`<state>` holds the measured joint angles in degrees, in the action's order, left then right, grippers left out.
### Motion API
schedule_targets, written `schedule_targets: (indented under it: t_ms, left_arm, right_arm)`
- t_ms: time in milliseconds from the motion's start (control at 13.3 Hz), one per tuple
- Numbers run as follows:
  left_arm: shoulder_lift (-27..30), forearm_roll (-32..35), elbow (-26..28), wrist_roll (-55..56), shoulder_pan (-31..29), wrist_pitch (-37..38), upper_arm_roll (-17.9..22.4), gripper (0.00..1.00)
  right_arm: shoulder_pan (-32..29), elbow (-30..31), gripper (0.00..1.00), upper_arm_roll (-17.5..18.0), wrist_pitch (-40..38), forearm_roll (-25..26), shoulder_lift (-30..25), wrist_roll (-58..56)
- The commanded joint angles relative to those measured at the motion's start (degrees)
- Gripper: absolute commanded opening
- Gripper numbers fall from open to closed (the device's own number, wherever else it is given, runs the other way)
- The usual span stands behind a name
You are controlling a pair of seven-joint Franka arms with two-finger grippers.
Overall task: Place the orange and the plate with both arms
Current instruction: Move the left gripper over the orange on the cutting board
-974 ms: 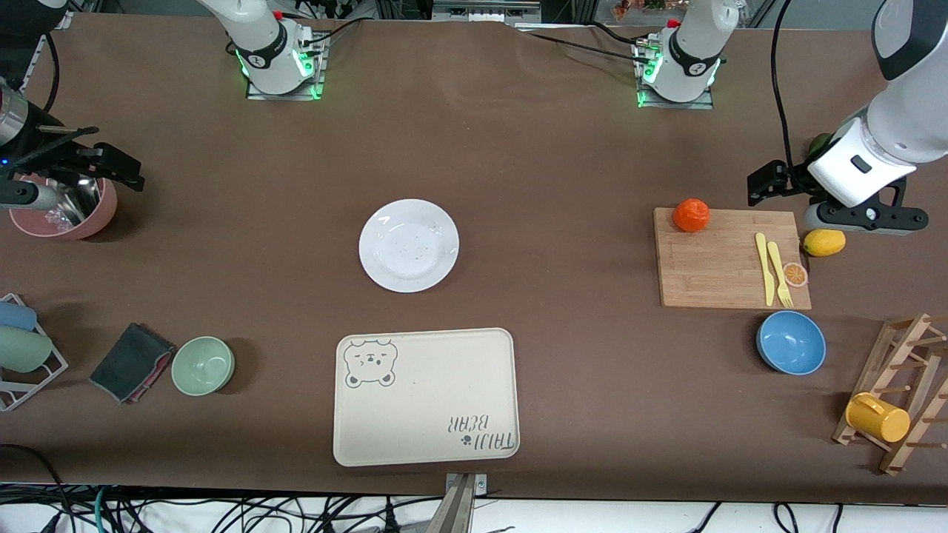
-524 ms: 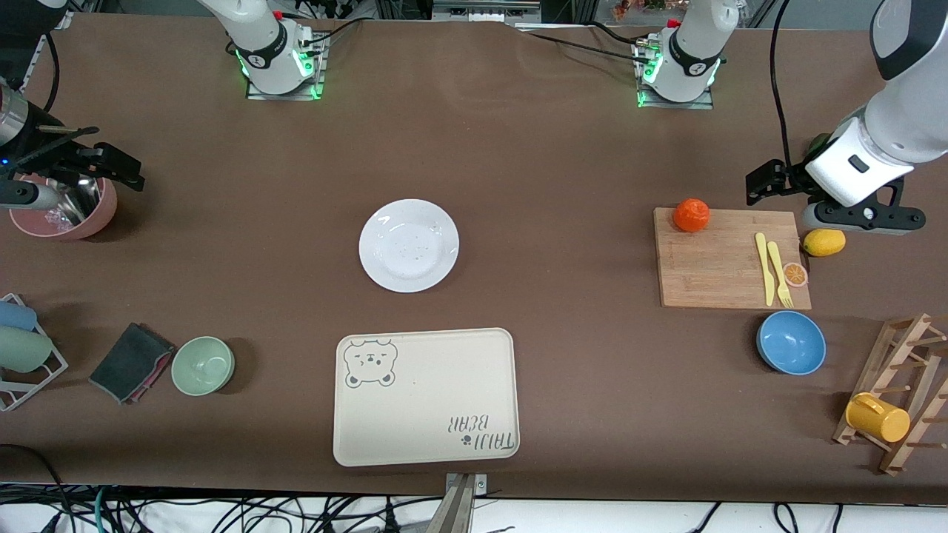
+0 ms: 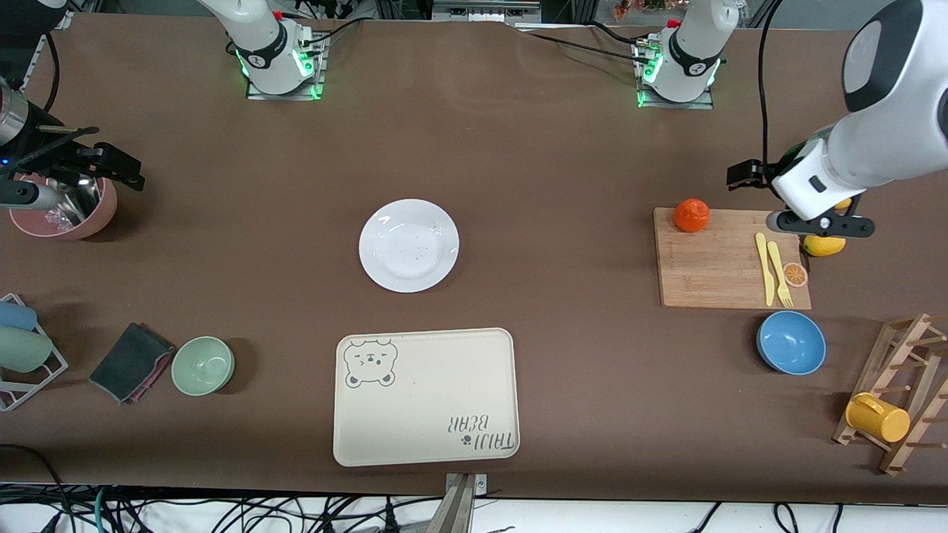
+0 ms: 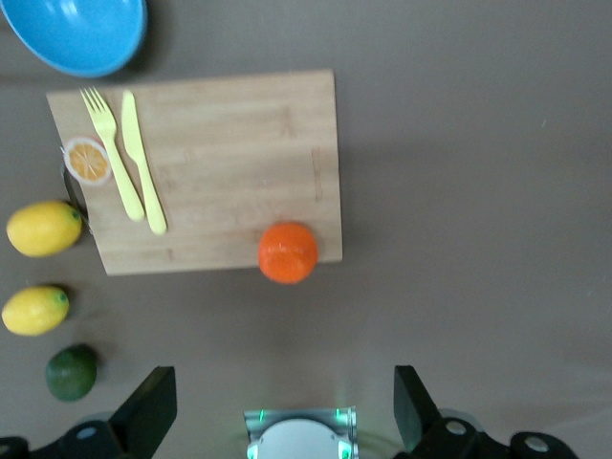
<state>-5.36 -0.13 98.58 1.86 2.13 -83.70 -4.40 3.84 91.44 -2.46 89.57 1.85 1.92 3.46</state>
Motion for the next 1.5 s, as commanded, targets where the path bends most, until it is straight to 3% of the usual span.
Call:
schedule_targets:
  t_ms: [0,300,599,1049,1273,1423]
  left_arm:
    - [0.4,0.2,4.7,0.5,0.0,1.0,-1.0,1.00]
    - [0.7,0.3,11.5,0.1,0.0,-8.0,-1.3,1.00]
    - [5.0,0.5,27.1,0.0,-0.5,-22.0,-3.1,1.00]
    - [4.3,7.0,34.6,-0.5,-0.1,-33.4,-4.8,1.00]
    - [-2.3,13.6,35.9,-0.4,-0.6,-42.7,-4.9,1.00]
    - [-2.5,14.2,35.9,-0.3,-0.7,-42.8,-4.8,1.00]
  right_arm:
    - [-0.2,-0.4,1.00,0.1,-0.7,-1.0,-0.2,-0.3]
    - [-0.2,-0.4,1.00,0.1,-0.7,-1.0,-0.2,-0.3]
    - [-0.2,-0.4,1.00,0.0,-0.7,-1.0,-0.2,-0.3]
    - [-0.2,-0.4,1.00,0.0,-0.8,-1.0,-0.2,-0.3]
    - [-0.2,-0.4,1.00,0.0,-0.8,-1.0,-0.2,-0.3]
    - [-0.2,-0.4,1.00,0.0,-0.8,-1.0,-0.2,-0.3]
